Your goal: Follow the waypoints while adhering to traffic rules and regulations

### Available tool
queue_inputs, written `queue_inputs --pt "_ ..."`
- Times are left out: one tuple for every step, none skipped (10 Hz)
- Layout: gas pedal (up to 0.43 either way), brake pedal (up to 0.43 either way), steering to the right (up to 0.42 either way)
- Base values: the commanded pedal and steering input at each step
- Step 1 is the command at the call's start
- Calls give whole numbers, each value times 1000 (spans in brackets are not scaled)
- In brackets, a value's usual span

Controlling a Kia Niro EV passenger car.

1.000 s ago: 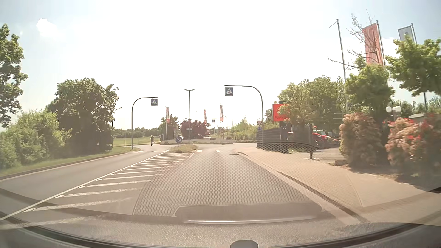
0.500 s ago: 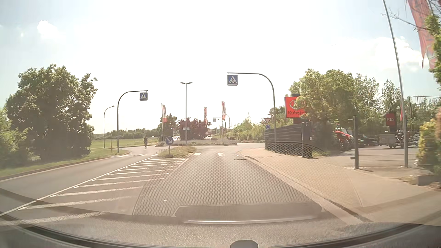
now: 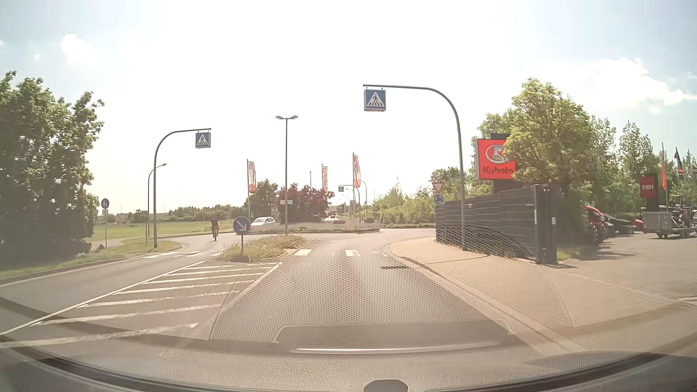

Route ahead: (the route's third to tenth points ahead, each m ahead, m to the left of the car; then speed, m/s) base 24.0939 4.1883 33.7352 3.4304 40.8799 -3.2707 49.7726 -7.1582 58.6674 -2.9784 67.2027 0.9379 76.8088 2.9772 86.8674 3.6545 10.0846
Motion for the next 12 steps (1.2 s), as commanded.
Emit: queue_inputs --pt "0 79 -3" --pt "0 79 -3" --pt "0 79 -3" --pt "0 79 -4" --pt "0 85 -4" --pt "0 98 -4" --pt "0 116 -5" --pt "0 116 -5" --pt "0 140 -6" --pt "0 177 -5" --pt "0 213 -5" --pt "0 238 -5"
